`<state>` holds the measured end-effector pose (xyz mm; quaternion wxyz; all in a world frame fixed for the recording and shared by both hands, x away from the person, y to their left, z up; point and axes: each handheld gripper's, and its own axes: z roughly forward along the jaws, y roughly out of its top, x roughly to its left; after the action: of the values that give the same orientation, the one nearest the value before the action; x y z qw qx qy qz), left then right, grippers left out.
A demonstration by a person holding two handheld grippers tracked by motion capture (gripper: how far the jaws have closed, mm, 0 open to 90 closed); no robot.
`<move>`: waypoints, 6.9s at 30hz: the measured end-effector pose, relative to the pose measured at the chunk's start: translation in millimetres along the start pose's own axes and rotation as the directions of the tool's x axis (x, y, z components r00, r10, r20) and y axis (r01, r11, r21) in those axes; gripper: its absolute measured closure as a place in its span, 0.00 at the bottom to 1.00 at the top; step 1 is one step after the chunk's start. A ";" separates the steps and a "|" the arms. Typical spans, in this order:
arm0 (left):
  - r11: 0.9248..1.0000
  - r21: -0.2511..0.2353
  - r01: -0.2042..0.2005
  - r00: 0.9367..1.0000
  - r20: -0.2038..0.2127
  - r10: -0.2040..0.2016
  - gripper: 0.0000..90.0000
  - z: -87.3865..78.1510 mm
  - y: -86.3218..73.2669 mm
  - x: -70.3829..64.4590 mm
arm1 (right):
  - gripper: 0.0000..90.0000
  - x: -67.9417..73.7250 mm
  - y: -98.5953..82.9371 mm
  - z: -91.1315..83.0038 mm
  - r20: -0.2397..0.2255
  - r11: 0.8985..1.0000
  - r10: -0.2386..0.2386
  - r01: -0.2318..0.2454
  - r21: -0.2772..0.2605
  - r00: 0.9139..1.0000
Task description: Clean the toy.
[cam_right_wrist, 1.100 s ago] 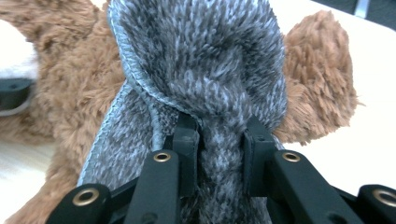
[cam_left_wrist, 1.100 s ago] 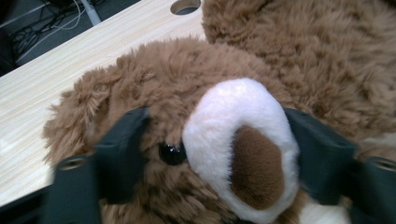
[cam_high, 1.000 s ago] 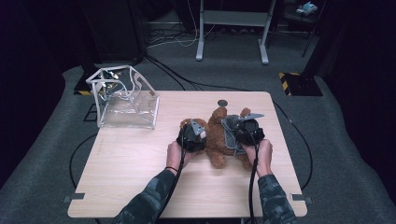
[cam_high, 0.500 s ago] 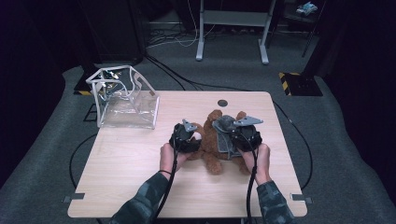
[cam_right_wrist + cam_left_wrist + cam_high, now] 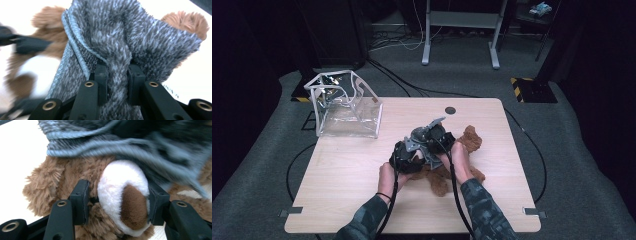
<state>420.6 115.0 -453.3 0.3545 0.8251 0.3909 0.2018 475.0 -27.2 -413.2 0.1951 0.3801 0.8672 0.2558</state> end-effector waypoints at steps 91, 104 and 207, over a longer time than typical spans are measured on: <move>1.000 0.012 0.024 0.999 0.032 -0.025 0.49 3.9 -5.1 1.2 | 0.85 -30.8 28.9 36.7 -0.048 0.988 0.070 -0.063 0.140 0.996; 0.999 0.011 0.033 0.999 0.031 -0.033 0.49 4.3 -4.4 3.0 | 0.84 -73.3 3.0 -46.3 0.025 0.990 0.138 -0.137 -0.025 0.990; 0.998 0.012 0.057 0.998 0.040 -0.057 0.49 5.9 -2.9 4.8 | 0.84 -66.8 -23.7 -19.2 0.100 0.990 0.041 -0.054 0.132 0.994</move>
<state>425.6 117.5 -459.1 0.3636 0.8193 0.4081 0.1728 493.9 -97.3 -402.4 0.2048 0.4249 0.8627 0.1826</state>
